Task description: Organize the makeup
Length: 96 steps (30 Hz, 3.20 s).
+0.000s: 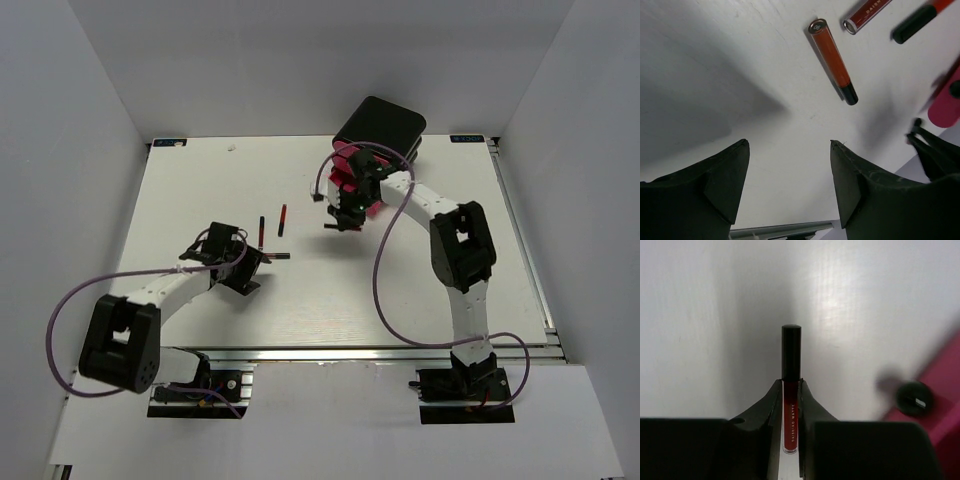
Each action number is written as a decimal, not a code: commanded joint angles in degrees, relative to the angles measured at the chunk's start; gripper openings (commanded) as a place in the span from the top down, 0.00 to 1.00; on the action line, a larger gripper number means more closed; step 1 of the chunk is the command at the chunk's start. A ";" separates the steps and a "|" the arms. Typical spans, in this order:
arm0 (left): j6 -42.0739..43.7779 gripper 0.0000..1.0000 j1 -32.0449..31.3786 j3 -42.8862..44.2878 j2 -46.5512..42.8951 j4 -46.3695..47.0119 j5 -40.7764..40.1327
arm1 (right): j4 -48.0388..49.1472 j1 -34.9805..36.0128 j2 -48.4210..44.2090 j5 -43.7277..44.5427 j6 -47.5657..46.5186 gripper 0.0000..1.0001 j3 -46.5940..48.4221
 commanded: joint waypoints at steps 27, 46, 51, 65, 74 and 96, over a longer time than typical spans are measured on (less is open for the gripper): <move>-9.88 0.27 -2.95 9.29 11.76 -1.07 -0.80 | 39.64 0.34 -3.95 39.11 23.74 0.62 -5.06; -16.64 0.30 -3.04 18.78 21.07 -8.89 -4.66 | 35.95 0.34 -18.97 22.77 30.14 0.41 -16.75; -18.05 0.30 -3.21 22.04 24.59 -8.98 -4.22 | 37.18 0.34 -25.56 20.56 31.73 0.41 -23.94; -19.63 0.87 -4.27 21.95 26.80 -14.25 -4.58 | 36.20 -0.71 -46.04 0.97 26.37 0.11 -36.61; -19.55 1.00 -9.09 17.12 14.59 -14.79 -6.49 | 41.65 -3.26 -52.81 -2.12 28.30 0.11 -40.57; -2.32 1.00 -14.29 72.39 54.20 10.19 2.64 | 50.71 -17.76 -59.23 3.24 52.03 1.00 -46.11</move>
